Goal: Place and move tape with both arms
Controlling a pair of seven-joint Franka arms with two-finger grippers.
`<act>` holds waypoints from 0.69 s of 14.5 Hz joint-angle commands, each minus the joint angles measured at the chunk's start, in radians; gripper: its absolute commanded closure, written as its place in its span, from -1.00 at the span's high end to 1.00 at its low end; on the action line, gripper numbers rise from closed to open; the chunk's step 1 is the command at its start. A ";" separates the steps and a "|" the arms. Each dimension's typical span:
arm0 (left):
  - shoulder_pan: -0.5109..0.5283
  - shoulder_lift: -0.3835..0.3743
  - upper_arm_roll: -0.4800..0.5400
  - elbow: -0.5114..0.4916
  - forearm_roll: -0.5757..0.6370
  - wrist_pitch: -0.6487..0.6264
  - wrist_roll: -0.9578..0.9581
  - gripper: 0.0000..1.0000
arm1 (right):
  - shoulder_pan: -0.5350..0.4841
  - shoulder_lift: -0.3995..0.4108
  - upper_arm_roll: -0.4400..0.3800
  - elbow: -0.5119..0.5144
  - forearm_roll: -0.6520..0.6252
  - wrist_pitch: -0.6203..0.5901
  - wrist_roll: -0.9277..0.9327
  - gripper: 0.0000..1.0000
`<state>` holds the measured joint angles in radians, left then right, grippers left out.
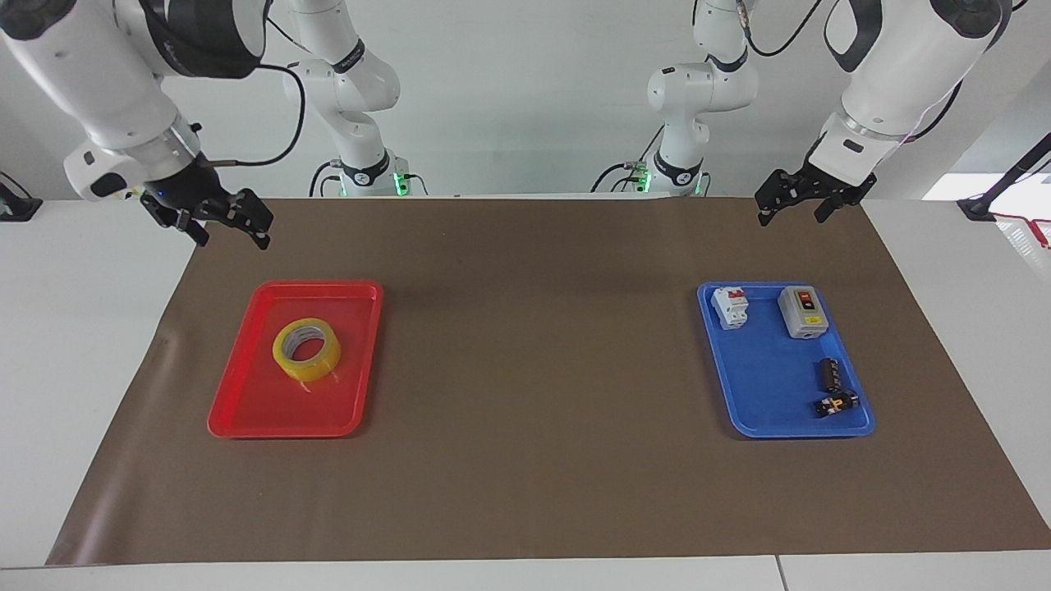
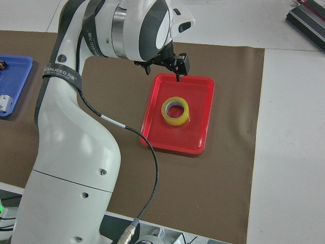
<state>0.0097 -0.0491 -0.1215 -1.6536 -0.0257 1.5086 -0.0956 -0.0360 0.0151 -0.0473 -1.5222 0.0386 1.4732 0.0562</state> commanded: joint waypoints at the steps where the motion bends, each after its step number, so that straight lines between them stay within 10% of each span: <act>1: 0.010 -0.015 -0.001 -0.009 -0.016 0.007 0.013 1.00 | -0.010 -0.015 0.007 0.033 0.001 -0.051 0.036 1.00; 3: 0.010 -0.015 -0.001 -0.009 -0.016 0.007 0.013 1.00 | -0.004 -0.113 0.007 -0.164 -0.017 0.036 0.039 1.00; 10: 0.010 -0.015 -0.001 -0.009 -0.016 0.007 0.011 1.00 | 0.015 -0.130 0.018 -0.187 -0.069 0.095 0.004 1.00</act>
<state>0.0097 -0.0492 -0.1215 -1.6536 -0.0257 1.5086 -0.0956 -0.0240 -0.0867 -0.0333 -1.6708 -0.0158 1.5408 0.0761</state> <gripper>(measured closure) 0.000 0.000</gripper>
